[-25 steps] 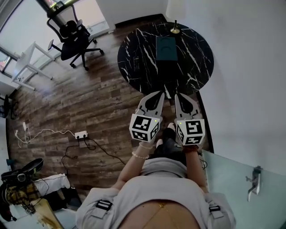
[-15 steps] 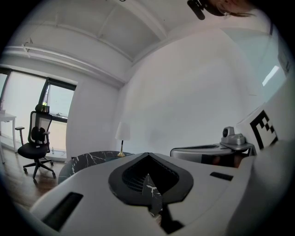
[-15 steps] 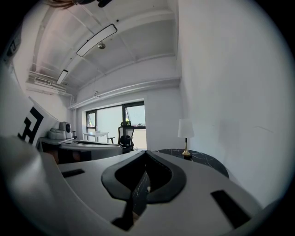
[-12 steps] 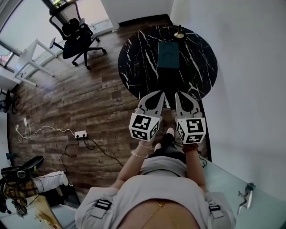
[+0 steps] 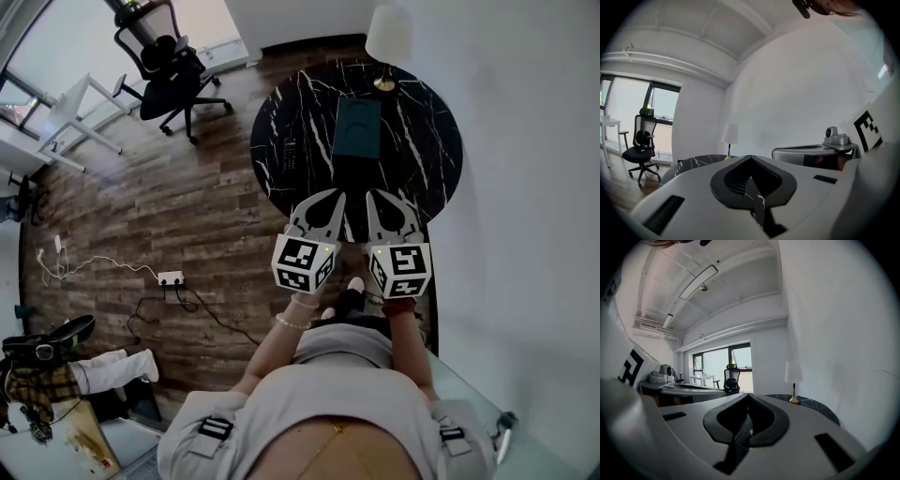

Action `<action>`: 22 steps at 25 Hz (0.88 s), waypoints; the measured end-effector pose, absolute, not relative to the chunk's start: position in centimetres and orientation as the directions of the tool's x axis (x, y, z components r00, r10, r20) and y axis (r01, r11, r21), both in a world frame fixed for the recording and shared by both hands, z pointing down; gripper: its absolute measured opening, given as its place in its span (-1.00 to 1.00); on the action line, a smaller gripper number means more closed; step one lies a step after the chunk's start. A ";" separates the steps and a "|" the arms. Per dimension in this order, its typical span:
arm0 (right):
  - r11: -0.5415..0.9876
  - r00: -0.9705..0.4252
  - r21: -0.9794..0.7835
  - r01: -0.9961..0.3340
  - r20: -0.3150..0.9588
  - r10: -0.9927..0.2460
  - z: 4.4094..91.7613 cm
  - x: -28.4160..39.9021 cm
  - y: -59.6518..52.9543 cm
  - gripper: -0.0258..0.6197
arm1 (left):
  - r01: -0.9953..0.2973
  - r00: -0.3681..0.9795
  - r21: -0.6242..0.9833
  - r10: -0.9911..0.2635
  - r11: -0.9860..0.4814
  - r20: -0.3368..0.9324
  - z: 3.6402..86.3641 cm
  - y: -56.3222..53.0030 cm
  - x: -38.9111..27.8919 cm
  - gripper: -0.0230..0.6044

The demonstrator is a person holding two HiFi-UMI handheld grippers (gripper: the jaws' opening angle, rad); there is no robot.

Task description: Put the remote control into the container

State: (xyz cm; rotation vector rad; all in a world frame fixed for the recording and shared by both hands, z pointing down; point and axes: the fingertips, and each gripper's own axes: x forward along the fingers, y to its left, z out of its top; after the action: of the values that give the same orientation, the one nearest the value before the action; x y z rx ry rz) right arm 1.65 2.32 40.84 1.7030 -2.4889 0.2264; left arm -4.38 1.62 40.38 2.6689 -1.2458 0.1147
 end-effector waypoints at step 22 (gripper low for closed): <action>0.399 -0.407 -0.080 -0.913 0.202 -0.891 42.3 2.9 -3.8 -0.89 | -0.805 0.593 0.150 -0.788 -0.574 0.167 41.5 -3.8 -3.7 -0.92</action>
State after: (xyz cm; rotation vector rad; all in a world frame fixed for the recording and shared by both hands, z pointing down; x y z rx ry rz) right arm 2.90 -3.76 42.35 1.6339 -2.5193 0.2690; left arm -3.74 -3.85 41.47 2.6117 -1.3239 0.1202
